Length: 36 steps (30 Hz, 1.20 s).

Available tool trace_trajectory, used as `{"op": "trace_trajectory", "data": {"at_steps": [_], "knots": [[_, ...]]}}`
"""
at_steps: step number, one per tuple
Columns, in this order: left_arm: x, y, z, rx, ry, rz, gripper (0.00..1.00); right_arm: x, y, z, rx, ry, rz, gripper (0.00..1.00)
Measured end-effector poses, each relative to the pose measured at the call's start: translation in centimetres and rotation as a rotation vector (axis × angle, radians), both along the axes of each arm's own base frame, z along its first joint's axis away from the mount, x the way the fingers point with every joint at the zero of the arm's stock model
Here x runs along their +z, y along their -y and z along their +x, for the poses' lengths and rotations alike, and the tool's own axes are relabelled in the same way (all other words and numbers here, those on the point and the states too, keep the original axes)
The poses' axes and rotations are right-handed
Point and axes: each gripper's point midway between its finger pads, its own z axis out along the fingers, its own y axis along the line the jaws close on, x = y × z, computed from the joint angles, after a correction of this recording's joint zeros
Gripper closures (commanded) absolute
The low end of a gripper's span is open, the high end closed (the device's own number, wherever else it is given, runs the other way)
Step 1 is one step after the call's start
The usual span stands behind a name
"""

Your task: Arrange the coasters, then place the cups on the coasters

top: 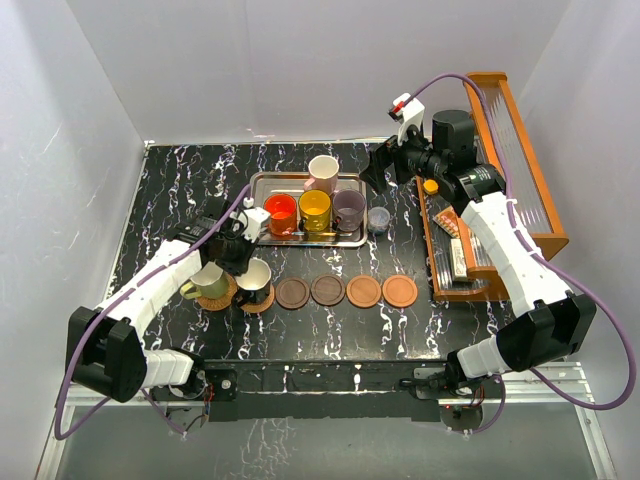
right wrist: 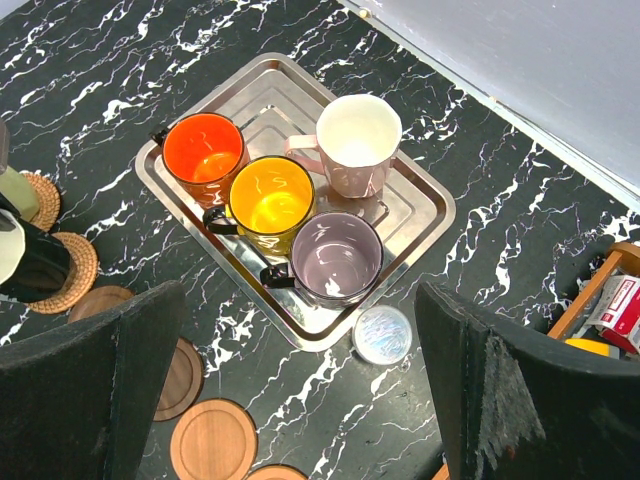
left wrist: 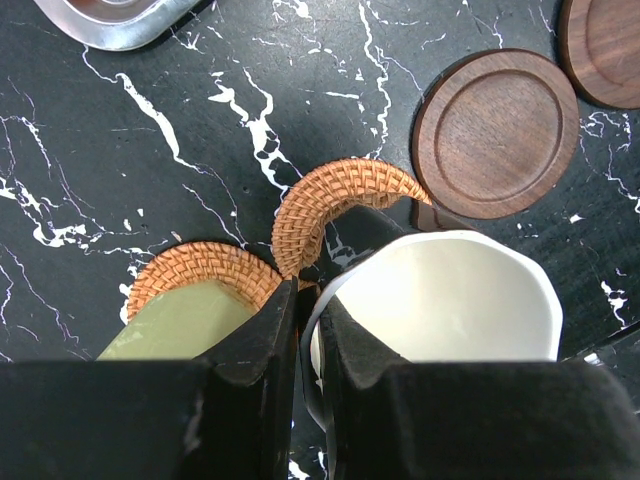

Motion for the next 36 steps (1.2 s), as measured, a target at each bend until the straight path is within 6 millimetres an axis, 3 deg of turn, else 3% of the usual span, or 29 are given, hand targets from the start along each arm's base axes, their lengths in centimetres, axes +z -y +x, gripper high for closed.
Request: {"op": "trace_trajectory", "data": {"at_steps": [16,23,30,36], "knots": [[-0.1,0.0,-0.1,-0.011,-0.003,0.002,0.74,-0.8,0.0,-0.1,0.0,-0.018,-0.006,0.02],[0.2,0.0,-0.1,-0.014,-0.001,0.001,0.58,-0.8,0.0,-0.1,0.0,-0.017,-0.006,0.02],[3.4,0.7,1.8,-0.027,0.077,-0.018,0.41,-1.1,0.1,0.3,-0.012,-0.022,-0.007,0.02],[7.0,1.5,4.3,-0.033,0.174,-0.043,0.28,-3.1,-0.6,3.0,-0.071,-0.071,-0.036,0.02]]}}
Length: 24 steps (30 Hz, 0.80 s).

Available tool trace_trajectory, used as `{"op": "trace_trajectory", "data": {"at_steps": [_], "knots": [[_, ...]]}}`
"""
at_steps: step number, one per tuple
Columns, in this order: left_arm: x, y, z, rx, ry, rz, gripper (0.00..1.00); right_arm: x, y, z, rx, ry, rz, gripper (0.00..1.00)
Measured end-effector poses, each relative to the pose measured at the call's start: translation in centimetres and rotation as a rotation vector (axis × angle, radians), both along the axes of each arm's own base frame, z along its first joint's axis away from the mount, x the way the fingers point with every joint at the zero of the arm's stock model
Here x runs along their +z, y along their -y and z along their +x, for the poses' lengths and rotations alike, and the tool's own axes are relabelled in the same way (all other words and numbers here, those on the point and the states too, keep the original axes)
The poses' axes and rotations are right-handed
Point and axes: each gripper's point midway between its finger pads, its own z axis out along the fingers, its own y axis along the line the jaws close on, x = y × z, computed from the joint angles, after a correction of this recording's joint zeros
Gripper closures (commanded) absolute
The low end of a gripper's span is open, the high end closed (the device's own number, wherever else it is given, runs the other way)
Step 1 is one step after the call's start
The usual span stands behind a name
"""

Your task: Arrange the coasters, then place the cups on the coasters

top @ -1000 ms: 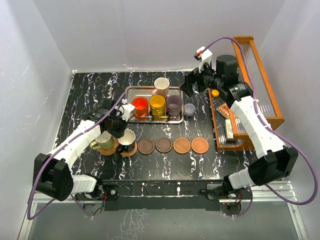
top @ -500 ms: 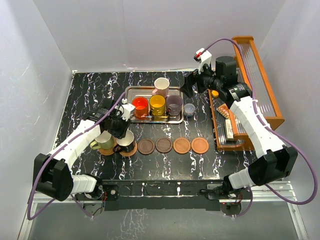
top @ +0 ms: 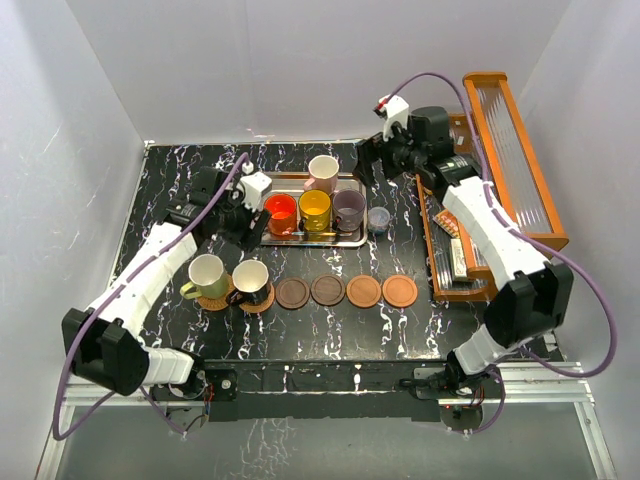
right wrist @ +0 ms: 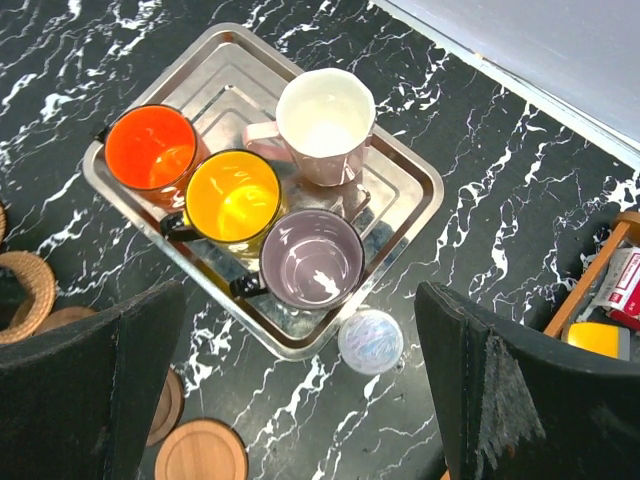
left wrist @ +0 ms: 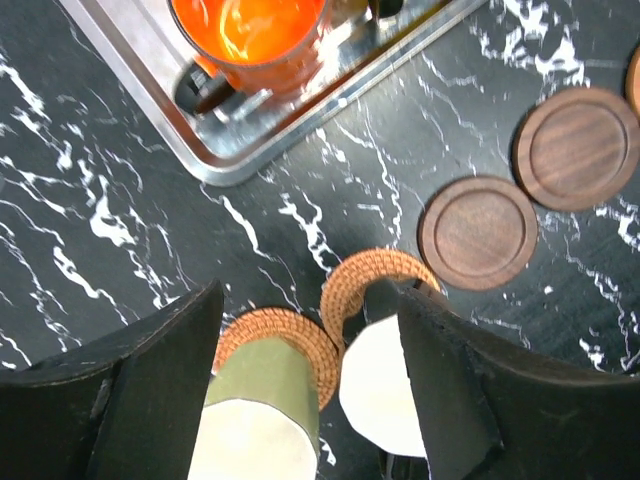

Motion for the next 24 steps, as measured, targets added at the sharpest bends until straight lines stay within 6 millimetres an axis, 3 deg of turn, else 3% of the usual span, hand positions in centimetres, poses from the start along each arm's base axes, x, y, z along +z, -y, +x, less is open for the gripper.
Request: {"op": "trace_trajectory", "data": {"at_steps": [6,12,19,24], "knots": [[2.2,1.3,4.1,0.015,0.058,-0.016,0.21,-2.0,-2.9,2.4,-0.023,-0.026,-0.051,0.02],[2.6,3.1,8.7,0.03,0.09,-0.042,0.12,-3.9,-5.0,3.7,-0.053,-0.058,-0.072,0.02],[3.3,5.6,14.4,0.05,0.143,-0.106,0.06,-4.6,-4.1,4.4,-0.116,-0.061,-0.086,0.02],[3.2,7.7,18.2,0.072,0.16,-0.17,0.06,-4.7,-2.7,2.7,-0.139,-0.062,-0.087,0.02]]}}
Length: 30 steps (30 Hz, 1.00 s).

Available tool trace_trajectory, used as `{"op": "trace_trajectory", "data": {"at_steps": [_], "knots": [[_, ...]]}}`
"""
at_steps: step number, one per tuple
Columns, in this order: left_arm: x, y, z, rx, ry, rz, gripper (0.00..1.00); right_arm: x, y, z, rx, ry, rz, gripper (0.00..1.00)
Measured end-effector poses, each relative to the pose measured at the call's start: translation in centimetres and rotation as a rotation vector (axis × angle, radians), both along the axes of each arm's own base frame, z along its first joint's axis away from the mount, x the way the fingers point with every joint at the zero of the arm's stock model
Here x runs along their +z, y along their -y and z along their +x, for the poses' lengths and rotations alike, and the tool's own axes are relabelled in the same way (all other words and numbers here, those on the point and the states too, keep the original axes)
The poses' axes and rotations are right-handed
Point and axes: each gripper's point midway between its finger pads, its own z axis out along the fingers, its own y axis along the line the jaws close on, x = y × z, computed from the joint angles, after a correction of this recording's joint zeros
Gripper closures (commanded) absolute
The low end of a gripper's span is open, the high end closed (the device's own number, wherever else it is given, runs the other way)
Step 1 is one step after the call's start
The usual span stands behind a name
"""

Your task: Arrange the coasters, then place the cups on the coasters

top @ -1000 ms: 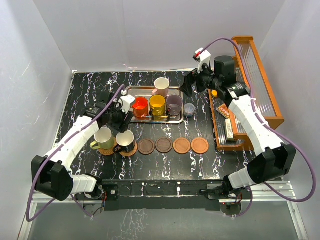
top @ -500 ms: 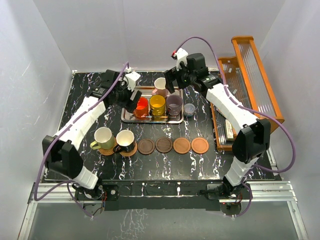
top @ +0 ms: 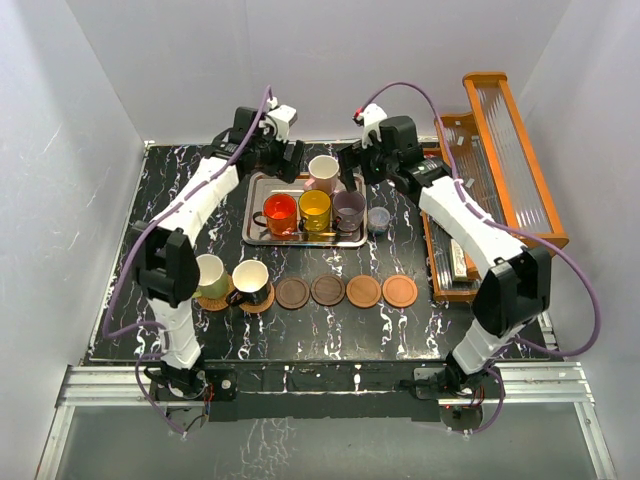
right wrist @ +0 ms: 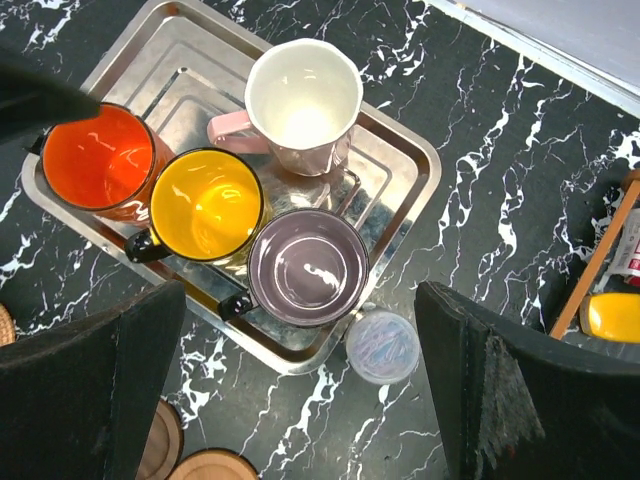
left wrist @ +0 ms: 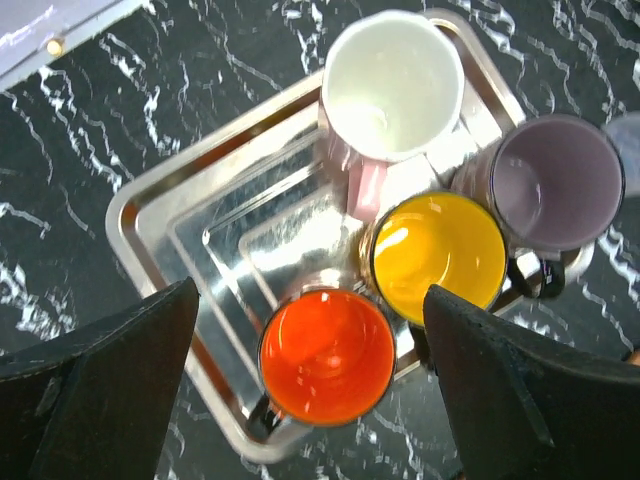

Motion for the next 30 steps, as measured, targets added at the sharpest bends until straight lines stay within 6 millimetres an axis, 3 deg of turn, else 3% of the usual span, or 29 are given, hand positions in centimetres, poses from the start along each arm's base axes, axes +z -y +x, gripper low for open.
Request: {"op": "trace_trajectory", "data": {"at_steps": [6,13,23,30], "knots": [[-1.4,2.1,3.9,0.047,-0.012,-0.083,0.09,1.7,1.0,-1.9,0.001,0.032,0.018,0.02],[-5.2,3.8,7.0,0.115,-0.07,-0.156,0.15,2.2,1.9,-3.9,0.009,0.048,0.025,0.02],[-8.4,4.7,9.0,0.163,-0.102,-0.168,0.29,1.3,3.2,-4.8,0.011,0.033,0.029,0.02],[-8.3,5.8,9.6,0.148,-0.08,-0.164,0.47,1.5,3.6,-5.0,0.013,0.044,0.044,0.02]]}}
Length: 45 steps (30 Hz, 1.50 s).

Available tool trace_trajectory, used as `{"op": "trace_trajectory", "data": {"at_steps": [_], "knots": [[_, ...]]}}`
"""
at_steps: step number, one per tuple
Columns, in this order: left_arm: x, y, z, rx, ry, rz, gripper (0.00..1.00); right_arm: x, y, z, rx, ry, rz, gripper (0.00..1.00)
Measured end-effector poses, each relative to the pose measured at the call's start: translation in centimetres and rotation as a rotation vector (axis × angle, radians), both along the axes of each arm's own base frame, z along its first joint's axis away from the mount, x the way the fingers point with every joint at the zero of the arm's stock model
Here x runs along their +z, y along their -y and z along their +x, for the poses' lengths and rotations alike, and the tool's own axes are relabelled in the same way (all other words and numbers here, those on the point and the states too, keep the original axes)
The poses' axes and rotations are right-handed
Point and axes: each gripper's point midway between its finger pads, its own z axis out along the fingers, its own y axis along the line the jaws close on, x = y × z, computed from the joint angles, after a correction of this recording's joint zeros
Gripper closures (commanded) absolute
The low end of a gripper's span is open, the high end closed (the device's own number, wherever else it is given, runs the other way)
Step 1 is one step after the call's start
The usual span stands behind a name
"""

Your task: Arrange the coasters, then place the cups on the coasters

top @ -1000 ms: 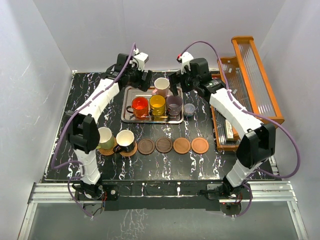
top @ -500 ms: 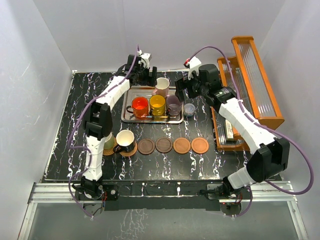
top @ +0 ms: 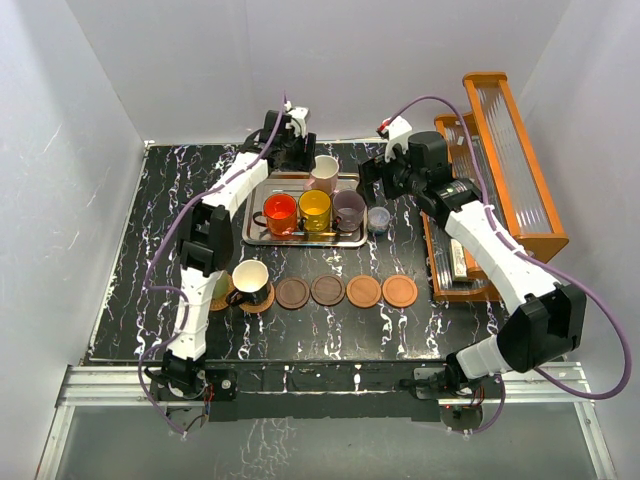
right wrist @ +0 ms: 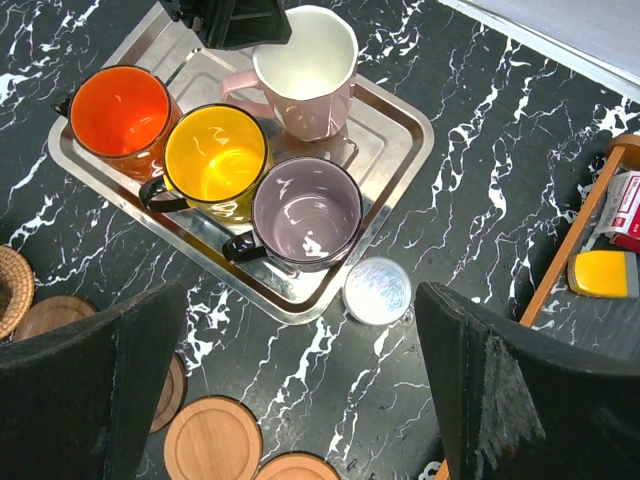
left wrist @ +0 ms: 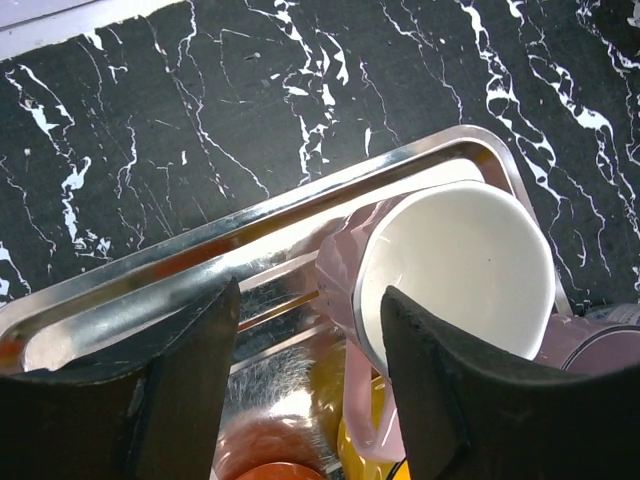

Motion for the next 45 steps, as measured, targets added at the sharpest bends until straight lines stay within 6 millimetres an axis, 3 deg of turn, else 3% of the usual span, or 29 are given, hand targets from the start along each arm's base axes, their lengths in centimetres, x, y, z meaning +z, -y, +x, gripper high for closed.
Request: {"op": "trace_trajectory", "data": {"at_steps": [7,12,21,30,38,41,45], "knots": [[-1.2,0.8,0.1,-0.021,-0.003,0.015,0.65,-0.1,0.4,0.0,0.001,-0.004,0.007,0.02],[-2.0,1.0,-0.1,-0.033,-0.018,0.028,0.82,-0.2,0.6,-0.1,-0.002,-0.006,0.01,0.02],[-1.9,0.7,-0.1,-0.038,-0.014,0.055,1.0,-0.3,0.9,-0.1,0.0,-0.009,0.018,0.02],[-1.5,0.7,1.3,-0.025,0.01,0.056,1.0,-0.4,1.4,-0.2,-0.01,-0.012,0.018,0.02],[0.3,-0.5,2.1,0.003,0.033,0.044,1.0,-0.3,1.9,0.0,-0.024,-0.01,0.02,0.02],[1.4,-1.1,2.0,0.009,0.038,0.045,1.0,-0.3,2.3,0.1,-0.036,-0.011,0.023,0.02],[4.6,-1.7,0.6,0.008,0.059,0.04,1.0,-0.2,3.0,0.4,-0.059,-0.014,0.032,0.02]]}}
